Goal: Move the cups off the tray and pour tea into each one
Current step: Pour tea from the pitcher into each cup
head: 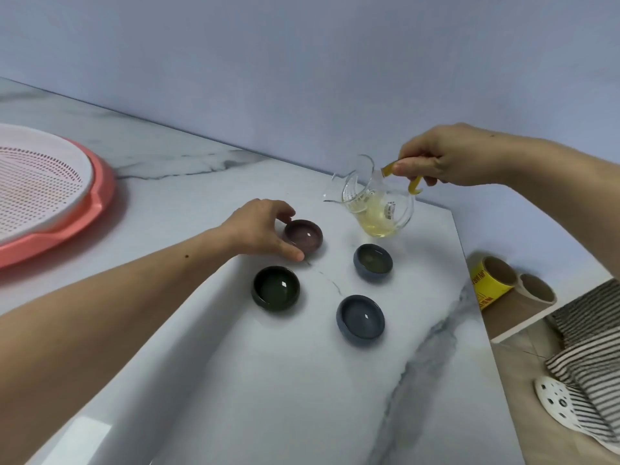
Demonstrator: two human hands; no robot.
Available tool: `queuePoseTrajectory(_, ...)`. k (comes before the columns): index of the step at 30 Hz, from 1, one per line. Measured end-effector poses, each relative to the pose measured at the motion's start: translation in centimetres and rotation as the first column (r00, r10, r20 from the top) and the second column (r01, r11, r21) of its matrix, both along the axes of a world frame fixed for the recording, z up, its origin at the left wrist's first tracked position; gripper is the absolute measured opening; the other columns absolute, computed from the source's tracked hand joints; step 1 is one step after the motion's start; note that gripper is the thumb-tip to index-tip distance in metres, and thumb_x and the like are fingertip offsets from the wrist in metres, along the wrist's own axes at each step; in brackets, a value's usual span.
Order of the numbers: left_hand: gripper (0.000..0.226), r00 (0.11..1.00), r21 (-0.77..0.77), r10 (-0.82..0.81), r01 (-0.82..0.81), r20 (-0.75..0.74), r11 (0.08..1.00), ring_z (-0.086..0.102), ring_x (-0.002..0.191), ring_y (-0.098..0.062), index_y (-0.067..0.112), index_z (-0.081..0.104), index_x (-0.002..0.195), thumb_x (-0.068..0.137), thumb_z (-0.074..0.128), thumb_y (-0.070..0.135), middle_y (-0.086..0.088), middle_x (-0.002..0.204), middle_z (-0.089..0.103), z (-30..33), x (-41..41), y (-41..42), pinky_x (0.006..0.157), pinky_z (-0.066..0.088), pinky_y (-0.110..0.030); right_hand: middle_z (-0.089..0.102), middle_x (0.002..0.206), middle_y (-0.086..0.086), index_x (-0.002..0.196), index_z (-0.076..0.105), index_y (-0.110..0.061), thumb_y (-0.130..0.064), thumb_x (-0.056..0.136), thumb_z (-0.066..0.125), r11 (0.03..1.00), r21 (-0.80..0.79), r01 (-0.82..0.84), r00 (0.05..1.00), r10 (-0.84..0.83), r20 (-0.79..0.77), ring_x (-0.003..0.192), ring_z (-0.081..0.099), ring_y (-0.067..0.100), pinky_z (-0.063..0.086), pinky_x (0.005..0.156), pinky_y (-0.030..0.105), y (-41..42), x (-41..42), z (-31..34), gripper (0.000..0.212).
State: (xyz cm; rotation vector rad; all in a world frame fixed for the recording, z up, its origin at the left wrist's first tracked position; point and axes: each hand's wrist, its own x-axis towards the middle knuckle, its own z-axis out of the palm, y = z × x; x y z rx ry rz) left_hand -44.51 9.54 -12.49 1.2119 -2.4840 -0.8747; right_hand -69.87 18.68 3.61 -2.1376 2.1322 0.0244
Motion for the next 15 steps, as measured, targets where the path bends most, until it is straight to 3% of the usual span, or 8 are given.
queuePoseTrajectory(7,0.067,0.995,0.016,-0.007,0.009,-0.102,1.0,0.057,0.109,-0.012,0.022,0.062,0.117,0.058,0.087,0.042,0.006,0.117,0.065,-0.9,-0.3,0.0,0.085,0.039,-0.022,0.061,0.069,-0.006,0.088,0.066,-0.029,-0.055,0.087,0.05,0.996,0.06,-0.061,0.993,0.066,-0.096,0.072,0.056,0.01,0.041,0.06,0.029,-2.0,2.3,-0.5,0.03)
queuePoseTrajectory(11,0.065,0.99,0.033,0.012,-0.008,-0.138,0.999,0.057,0.108,-0.011,0.023,0.063,0.116,0.058,0.088,0.04,0.006,0.114,0.066,-1.1,-0.2,0.1,0.085,0.038,-0.021,0.057,0.069,-0.014,0.086,0.061,-0.03,-0.056,0.087,0.049,0.99,0.092,-0.107,0.975,0.123,-0.187,0.072,0.051,0.005,0.04,0.063,0.031,-2.5,3.3,-0.5,0.029)
queuePoseTrajectory(15,0.064,0.983,0.068,0.034,-0.022,-0.18,0.997,0.056,0.108,-0.009,0.023,0.064,0.115,0.057,0.088,0.037,0.008,0.112,0.066,-1.4,-0.1,0.2,0.084,0.037,-0.02,0.059,0.071,-0.01,0.083,0.062,-0.03,-0.056,0.087,0.049,0.983,0.13,-0.131,0.956,0.16,-0.247,0.073,0.053,0.012,0.045,0.067,0.034,-2.9,4.1,-0.4,0.029)
